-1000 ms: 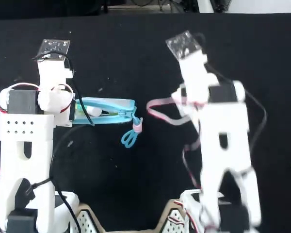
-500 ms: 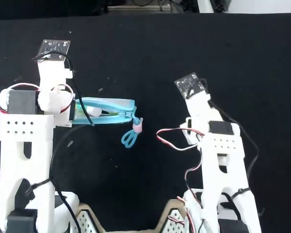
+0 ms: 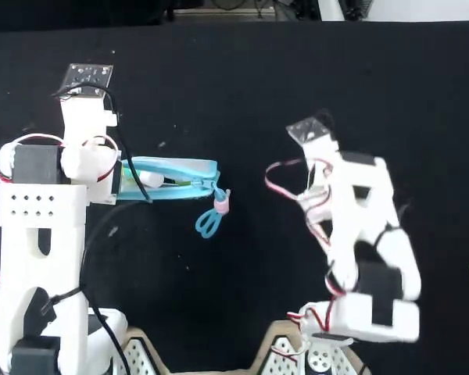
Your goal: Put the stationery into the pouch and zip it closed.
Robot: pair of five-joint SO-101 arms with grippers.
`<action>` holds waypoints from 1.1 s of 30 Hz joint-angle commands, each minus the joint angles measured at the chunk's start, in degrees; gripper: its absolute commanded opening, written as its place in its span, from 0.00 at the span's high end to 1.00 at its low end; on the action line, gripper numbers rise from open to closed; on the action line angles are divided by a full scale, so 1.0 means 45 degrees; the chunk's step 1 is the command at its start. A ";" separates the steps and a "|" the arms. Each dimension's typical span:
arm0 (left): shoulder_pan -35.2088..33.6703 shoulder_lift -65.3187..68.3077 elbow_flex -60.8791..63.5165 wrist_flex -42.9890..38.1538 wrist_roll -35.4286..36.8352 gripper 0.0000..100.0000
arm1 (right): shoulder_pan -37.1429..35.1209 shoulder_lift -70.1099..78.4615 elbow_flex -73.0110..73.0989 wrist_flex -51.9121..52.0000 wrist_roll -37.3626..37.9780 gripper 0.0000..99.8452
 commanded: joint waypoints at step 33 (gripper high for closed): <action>0.0107 0.0098 0.0283 0.0137 -0.0117 0.97 | 0.0215 0.2256 -0.0987 0.0625 0.2188 0.90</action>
